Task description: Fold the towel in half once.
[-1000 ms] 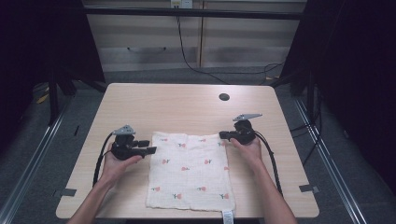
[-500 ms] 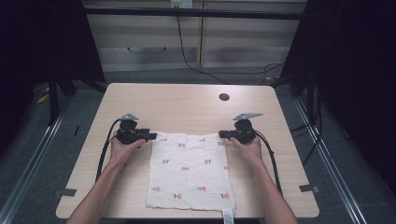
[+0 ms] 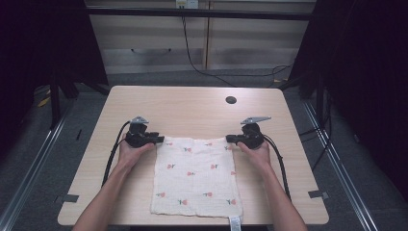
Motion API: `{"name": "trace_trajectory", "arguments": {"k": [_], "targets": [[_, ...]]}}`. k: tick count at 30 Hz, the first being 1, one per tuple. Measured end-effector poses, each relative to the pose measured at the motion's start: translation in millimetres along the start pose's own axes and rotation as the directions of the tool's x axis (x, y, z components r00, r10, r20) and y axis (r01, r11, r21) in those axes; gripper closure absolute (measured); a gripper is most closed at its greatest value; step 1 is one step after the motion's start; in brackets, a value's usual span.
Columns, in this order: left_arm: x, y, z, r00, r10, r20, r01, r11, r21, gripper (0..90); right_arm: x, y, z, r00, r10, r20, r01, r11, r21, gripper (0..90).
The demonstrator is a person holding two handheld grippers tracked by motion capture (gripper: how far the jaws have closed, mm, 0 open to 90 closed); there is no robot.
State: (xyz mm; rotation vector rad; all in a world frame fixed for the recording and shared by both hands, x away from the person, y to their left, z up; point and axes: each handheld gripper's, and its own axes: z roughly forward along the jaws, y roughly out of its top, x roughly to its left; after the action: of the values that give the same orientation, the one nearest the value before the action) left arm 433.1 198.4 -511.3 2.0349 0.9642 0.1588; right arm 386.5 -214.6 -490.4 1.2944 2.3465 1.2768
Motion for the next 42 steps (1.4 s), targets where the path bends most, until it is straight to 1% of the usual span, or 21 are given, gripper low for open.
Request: {"name": "trace_trajectory", "arguments": {"k": [1,4,6,8,9,10,12,15,18,19,20,22,24,26,29,30,32,34,37,38,42], "targets": [[-1.3,0.0,0.7,0.9999,0.011,0.000,-0.011,0.9999,0.000,62.3,0.5,-0.2,0.9,1.0000,-0.002,0.001,0.002,1.000,0.004,87.3],[-5.2,1.2,2.4,0.9988,0.044,-0.019,-0.044,0.9990,0.009,65.7,-0.4,-1.1,2.6,1.0000,0.004,0.000,-0.004,1.000,0.007,87.3],[-6.0,1.1,2.5,0.9978,0.056,-0.035,-0.055,0.9984,0.013,72.1,-1.0,-1.5,2.9,1.0000,0.008,-0.001,-0.008,1.000,0.002,87.4],[-5.0,1.1,1.6,0.9972,0.064,-0.038,-0.063,0.9977,0.024,77.2,-0.8,-1.6,2.7,1.0000,0.006,0.000,-0.006,1.000,0.003,87.3],[-4.5,0.8,1.1,0.9974,0.063,-0.035,-0.062,0.9978,0.025,81.5,-0.5,-1.5,2.4,1.0000,0.004,0.002,-0.004,1.000,0.006,87.3],[-4.2,0.5,0.5,0.9982,0.053,-0.029,-0.052,0.9984,0.023,83.9,-0.1,-1.4,2.2,1.0000,0.000,0.007,0.000,1.000,0.009,87.3],[-2.8,0.1,-0.1,0.9990,0.039,-0.023,-0.038,0.9990,0.022,86.8,-0.1,-1.2,1.4,1.0000,0.001,0.006,-0.001,1.000,0.007,87.3],[-3.3,0.5,-0.5,0.9994,0.029,-0.017,-0.029,0.9994,0.017,87.8,0.1,-0.4,0.1,1.0000,0.004,0.006,-0.004,1.000,0.003,87.3],[-4.6,3.5,-4.7,0.9999,0.010,0.000,-0.010,0.9999,-0.012,88.0,0.3,0.7,-1.9,0.9999,-0.005,0.010,0.005,1.000,-0.006,87.1],[-4.2,5.4,-7.3,0.9998,0.021,0.002,-0.021,0.9996,-0.016,88.0,0.6,1.3,-3.1,0.9998,-0.009,0.017,0.009,1.000,-0.004,87.1],[-5.1,7.1,-9.6,0.9999,0.013,0.009,-0.013,0.9994,-0.031,88.0,-0.3,1.8,-4.8,0.9998,-0.012,0.016,0.012,1.000,-0.008,87.1],[-6.3,10.8,-14.8,0.9996,0.021,0.017,-0.020,0.9987,-0.047,88.0,-1.6,3.4,-9.6,0.9999,0.001,0.014,-0.001,1.000,-0.025,87.2],[-7.1,14.1,-19.9,0.9994,0.016,0.029,-0.014,0.9974,-0.070,88.0,-1.9,6.0,-13.6,0.9999,0.003,0.015,-0.002,0.999,-0.037,87.2],[-7.8,17.5,-25.0,0.9995,0.016,0.027,-0.014,0.9962,-0.086,88.1,-0.7,9.1,-17.6,0.9998,-0.003,0.019,0.003,0.999,-0.042,87.2],[-8.5,22.4,-30.4,0.9998,0.022,-0.003,-0.022,0.9956,-0.091,88.1,1.4,13.9,-22.8,0.9997,-0.013,0.019,0.014,0.998,-0.057,87.2],[-8.0,24.1,-31.6,0.9999,0.015,0.003,-0.014,0.9957,-0.091,88.1,2.0,15.6,-24.2,0.9997,-0.014,0.019,0.016,0.998,-0.061,87.2],[-8.8,28.4,-34.5,0.9999,0.010,0.011,-0.009,0.9937,-0.112,88.1,2.9,19.2,-26.9,0.9997,-0.014,0.019,0.015,0.998,-0.067,87.3],[-10.0,33.2,-38.7,0.9995,0.007,0.029,-0.003,0.9908,-0.135,88.2,3.5,23.1,-29.2,0.9995,-0.028,0.013,0.029,0.997,-0.075,87.3],[-13.3,41.6,-45.0,0.9995,0.005,0.032,0.001,0.9869,-0.161,88.2,5.0,29.7,-33.3,0.9992,-0.037,0.017,0.038,0.995,-0.091,87.2],[-14.9,44.7,-47.6,0.9994,0.001,0.035,0.005,0.9844,-0.176,88.2,4.9,32.2,-35.0,0.9992,-0.036,0.015,0.038,0.994,-0.099,87.2],[-19.9,59.3,-59.8,0.9992,0.023,0.032,-0.016,0.9787,-0.204,88.2,6.4,43.0,-43.1,0.9990,-0.038,0.023,0.041,0.992,-0.123,87.3]]}}
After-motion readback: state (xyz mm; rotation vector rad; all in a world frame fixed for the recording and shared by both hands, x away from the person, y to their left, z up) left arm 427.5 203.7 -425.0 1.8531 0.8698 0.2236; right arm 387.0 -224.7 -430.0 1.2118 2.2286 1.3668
